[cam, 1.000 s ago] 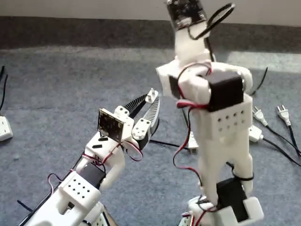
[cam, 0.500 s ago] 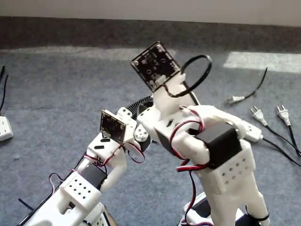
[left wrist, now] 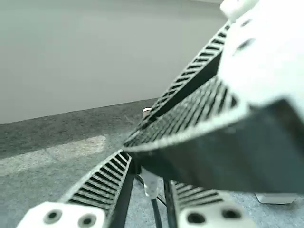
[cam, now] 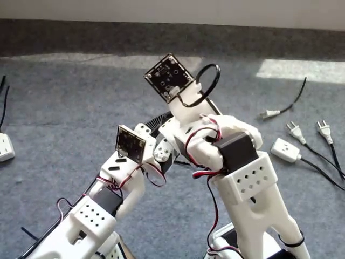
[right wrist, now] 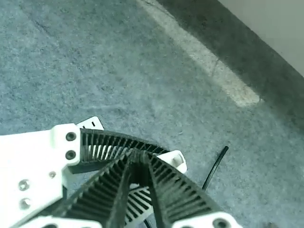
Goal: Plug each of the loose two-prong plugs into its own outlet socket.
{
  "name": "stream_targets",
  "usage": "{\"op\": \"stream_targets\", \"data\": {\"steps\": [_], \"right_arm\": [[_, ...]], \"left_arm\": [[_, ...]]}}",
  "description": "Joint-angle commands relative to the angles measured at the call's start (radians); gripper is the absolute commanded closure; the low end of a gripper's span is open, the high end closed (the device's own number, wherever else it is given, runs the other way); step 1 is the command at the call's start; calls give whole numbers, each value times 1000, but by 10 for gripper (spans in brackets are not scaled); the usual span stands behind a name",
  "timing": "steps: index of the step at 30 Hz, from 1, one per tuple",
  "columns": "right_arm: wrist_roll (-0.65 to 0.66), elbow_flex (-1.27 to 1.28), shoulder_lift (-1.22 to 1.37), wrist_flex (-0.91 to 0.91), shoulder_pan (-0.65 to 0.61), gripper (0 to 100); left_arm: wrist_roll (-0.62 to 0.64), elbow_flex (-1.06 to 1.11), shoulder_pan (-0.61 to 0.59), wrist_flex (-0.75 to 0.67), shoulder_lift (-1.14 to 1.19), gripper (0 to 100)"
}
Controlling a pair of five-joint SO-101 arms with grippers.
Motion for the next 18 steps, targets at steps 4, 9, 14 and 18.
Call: {"op": "stream_targets", "data": {"steps": [4, 9, 14, 18], "right_arm": [[38, 176, -12, -243, 157, 992], [38, 243, -1, -364, 200, 992], [38, 302, -1, -453, 217, 992], [38, 303, -1, -456, 217, 992]], "left_arm": [[9, -13, 12, -21, -25, 995], [11, -13, 12, -21, -27, 995], [11, -13, 12, -21, -27, 995], [11, -13, 12, -21, -27, 995]]}}
